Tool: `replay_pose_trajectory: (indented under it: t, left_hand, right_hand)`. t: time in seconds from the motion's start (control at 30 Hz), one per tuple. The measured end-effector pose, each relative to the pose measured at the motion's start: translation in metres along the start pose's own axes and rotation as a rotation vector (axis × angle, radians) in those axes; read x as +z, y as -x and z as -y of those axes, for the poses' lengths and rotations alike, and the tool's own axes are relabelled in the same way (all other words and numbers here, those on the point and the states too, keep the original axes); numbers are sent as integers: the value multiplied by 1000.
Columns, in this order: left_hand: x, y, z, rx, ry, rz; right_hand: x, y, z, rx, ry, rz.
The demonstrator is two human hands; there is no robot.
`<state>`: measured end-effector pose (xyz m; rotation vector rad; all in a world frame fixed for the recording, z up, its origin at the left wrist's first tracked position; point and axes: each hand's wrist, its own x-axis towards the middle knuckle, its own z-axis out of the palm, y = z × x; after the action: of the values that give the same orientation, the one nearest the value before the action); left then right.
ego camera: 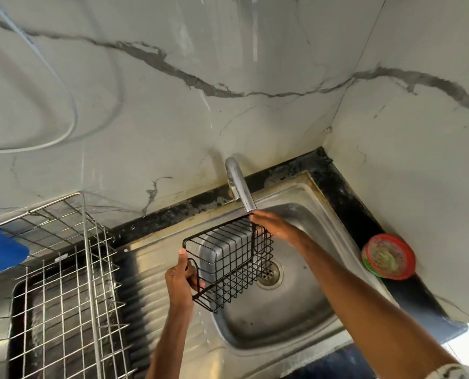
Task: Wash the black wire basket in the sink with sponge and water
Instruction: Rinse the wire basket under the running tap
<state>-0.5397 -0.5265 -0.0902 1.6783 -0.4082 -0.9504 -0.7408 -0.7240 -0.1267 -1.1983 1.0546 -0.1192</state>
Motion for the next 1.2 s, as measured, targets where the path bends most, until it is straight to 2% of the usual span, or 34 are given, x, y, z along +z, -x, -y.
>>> replay_pose_trajectory:
  t: [0.07, 0.13, 0.3, 0.4, 0.53, 0.6, 0.7, 0.8, 0.9, 1.0, 1.2]
  left_hand:
    - [0, 0, 3, -4, 22, -16]
    - [-2, 0, 5, 2, 18, -20]
    - [0, 13, 5, -26, 42, -1]
    - [0, 23, 7, -85, 131, 108]
    - [-6, 9, 0, -178, 216, 345]
    - [-8, -4, -6, -220, 150, 457]
    - [0, -21, -20, -320, -101, 582]
    - [26, -34, -31, -307, -311, 667]
    - [57, -42, -37, -289, -265, 645]
    - [74, -43, -36, -246, -192, 522]
    - [74, -42, -17, -127, -266, 463]
  right_hand:
    - [8, 5, -2, -41, -151, -120]
    - [11, 9, -9, -64, -267, -156]
    - [17, 7, -6, 186, -289, -66]
    - [23, 2, -3, 105, -233, -155]
    - [19, 3, 3, -27, -131, -187]
    - [14, 1, 5, -78, -83, -183]
    - [10, 4, 12, -158, -21, -187]
    - [14, 16, 22, -222, 77, -195]
    - [23, 22, 22, -273, 182, -229]
    - [27, 26, 14, -280, 285, -248]
    - [17, 54, 6, -242, 438, -58]
